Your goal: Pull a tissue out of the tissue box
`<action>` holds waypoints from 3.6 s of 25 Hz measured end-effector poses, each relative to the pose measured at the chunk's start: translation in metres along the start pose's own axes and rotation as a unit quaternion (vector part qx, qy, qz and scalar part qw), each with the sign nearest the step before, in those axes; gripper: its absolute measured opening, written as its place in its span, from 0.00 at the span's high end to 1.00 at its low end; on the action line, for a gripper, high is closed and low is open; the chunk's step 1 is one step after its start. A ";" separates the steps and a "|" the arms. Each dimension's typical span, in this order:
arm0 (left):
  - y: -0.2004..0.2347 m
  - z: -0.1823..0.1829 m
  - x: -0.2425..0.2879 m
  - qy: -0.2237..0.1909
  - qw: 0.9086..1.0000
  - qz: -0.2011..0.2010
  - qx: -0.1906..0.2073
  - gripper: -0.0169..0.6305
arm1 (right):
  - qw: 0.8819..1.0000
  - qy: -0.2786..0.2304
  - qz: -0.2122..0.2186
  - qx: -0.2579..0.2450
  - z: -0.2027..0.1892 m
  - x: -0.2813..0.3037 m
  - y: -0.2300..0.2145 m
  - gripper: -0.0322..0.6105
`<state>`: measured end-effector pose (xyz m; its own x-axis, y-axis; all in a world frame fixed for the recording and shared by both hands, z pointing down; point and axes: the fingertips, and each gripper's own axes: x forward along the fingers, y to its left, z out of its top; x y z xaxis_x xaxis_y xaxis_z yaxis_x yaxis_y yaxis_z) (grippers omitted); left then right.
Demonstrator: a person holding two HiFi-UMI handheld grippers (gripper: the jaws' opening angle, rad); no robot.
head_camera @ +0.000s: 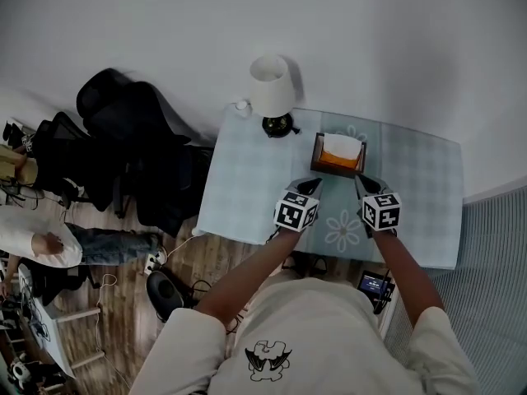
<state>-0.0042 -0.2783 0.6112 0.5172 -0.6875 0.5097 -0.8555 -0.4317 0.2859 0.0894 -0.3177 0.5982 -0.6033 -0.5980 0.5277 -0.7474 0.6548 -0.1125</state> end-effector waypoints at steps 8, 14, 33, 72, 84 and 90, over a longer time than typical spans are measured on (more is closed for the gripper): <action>0.049 0.009 0.063 0.039 0.999 0.036 -0.010 0.96 | 0.998 0.066 -0.010 -0.019 -0.011 0.058 -0.042 0.94; 0.065 0.001 0.085 0.070 0.997 0.037 -0.022 0.96 | 0.994 0.110 -0.005 -0.013 -0.025 0.083 -0.061 0.94; 0.051 0.005 0.072 0.062 0.997 0.026 -0.039 0.92 | 0.985 0.171 -0.003 0.008 -0.051 0.124 -0.089 0.69; 0.068 -0.009 0.066 0.067 0.996 0.037 -0.049 0.95 | 0.990 0.131 -0.003 -0.050 -0.021 0.112 -0.072 0.93; 0.058 -0.005 0.060 0.058 0.997 0.036 -0.041 0.95 | 0.997 0.065 -0.019 -0.046 0.023 0.067 -0.072 0.93; 0.058 -0.010 0.058 0.058 0.997 0.034 -0.048 0.95 | 0.997 0.048 -0.023 -0.050 0.036 0.054 -0.069 0.93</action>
<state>-0.0238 -0.3378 0.6654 0.4564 -0.6384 0.6197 -0.8897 -0.3247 0.3209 0.0984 -0.4124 0.6040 -0.5357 -0.5851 0.6089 -0.7395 0.6732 -0.0038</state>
